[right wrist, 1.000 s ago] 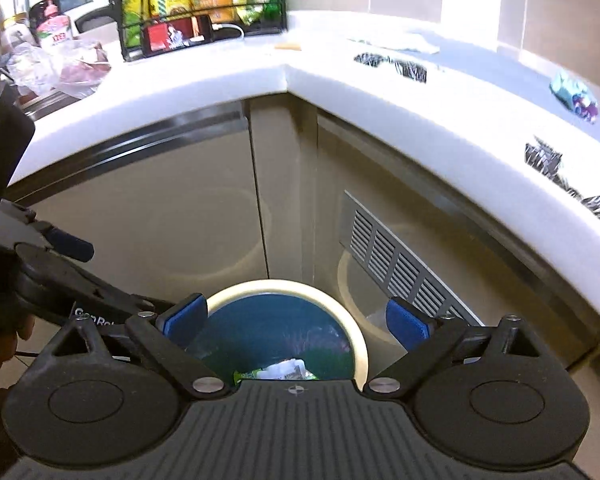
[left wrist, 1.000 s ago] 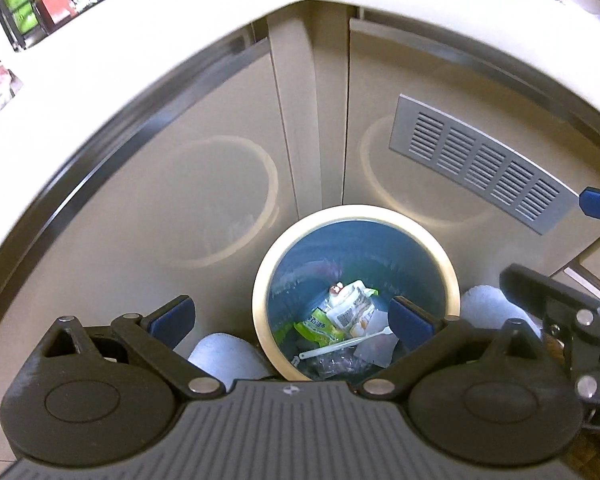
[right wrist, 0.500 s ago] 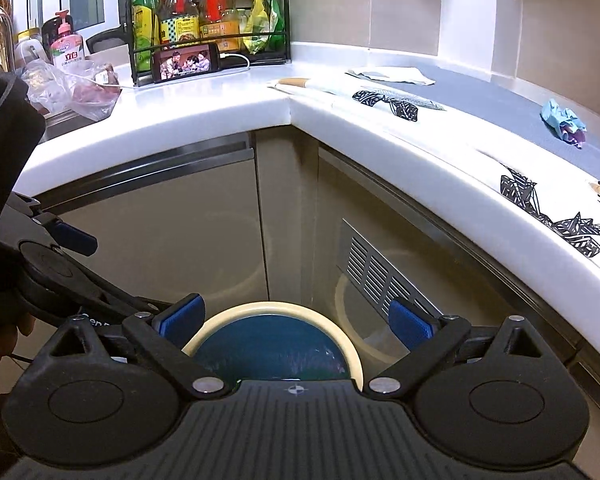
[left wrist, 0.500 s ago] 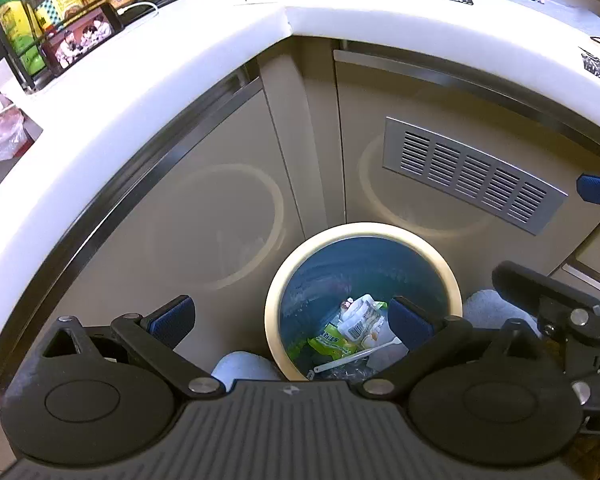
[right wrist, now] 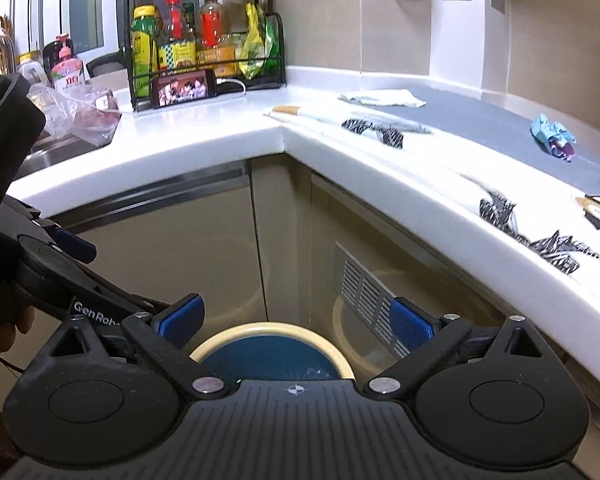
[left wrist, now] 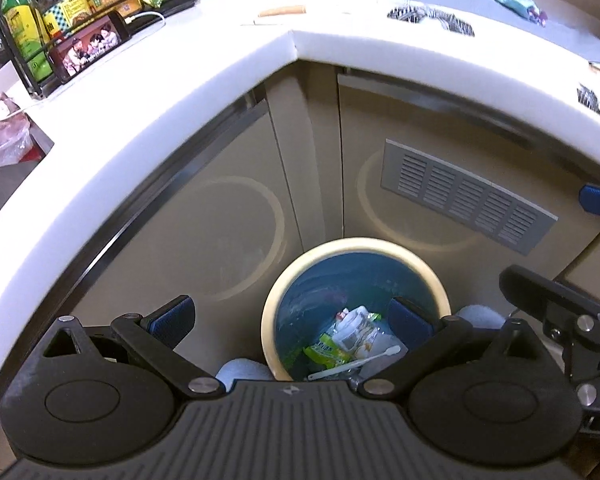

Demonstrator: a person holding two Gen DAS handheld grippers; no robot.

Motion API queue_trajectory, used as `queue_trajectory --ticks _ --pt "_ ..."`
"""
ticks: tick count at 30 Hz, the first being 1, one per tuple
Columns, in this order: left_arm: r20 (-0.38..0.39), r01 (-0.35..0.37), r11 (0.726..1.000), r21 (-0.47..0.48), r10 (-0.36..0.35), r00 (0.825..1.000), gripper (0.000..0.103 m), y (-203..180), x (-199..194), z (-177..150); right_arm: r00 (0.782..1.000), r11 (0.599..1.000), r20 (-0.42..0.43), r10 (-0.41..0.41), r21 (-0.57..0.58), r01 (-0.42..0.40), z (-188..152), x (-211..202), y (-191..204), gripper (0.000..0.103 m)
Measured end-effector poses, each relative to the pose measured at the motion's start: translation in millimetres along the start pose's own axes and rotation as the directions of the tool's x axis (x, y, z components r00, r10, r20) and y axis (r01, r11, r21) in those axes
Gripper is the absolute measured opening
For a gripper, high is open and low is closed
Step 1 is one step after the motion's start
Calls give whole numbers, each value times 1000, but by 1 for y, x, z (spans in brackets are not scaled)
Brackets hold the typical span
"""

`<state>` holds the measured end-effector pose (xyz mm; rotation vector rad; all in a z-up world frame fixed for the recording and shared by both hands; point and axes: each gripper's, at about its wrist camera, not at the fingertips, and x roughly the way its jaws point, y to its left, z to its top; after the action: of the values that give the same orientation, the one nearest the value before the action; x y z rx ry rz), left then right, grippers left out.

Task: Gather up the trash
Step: 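Raise both open tools from the bin up toward the counter, then move both tools over the grey mat toward the white tissue and blue glove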

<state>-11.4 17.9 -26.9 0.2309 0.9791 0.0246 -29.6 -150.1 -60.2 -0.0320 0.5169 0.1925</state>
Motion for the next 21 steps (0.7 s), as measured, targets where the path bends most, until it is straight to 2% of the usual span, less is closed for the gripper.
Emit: queue_trajectory --ticks 6,13,16,21 --pt "45 -7 1000 10 7 999 103 -1 -16 16 999 1000 54 -5 13 4 11 -11 -7 99" --pt "163 -17 1000 26 13 987 103 1 -47 45 984 999 177 -34 17 32 32 -31 -16 99" --pt "219 -28 999 22 23 975 103 2 -60 60 968 998 243 -68 25 64 46 -41 -23 99" --pt "291 -51 999 21 42 956 103 5 -71 87 925 988 346 -156 64 142 70 -52 -44 100"
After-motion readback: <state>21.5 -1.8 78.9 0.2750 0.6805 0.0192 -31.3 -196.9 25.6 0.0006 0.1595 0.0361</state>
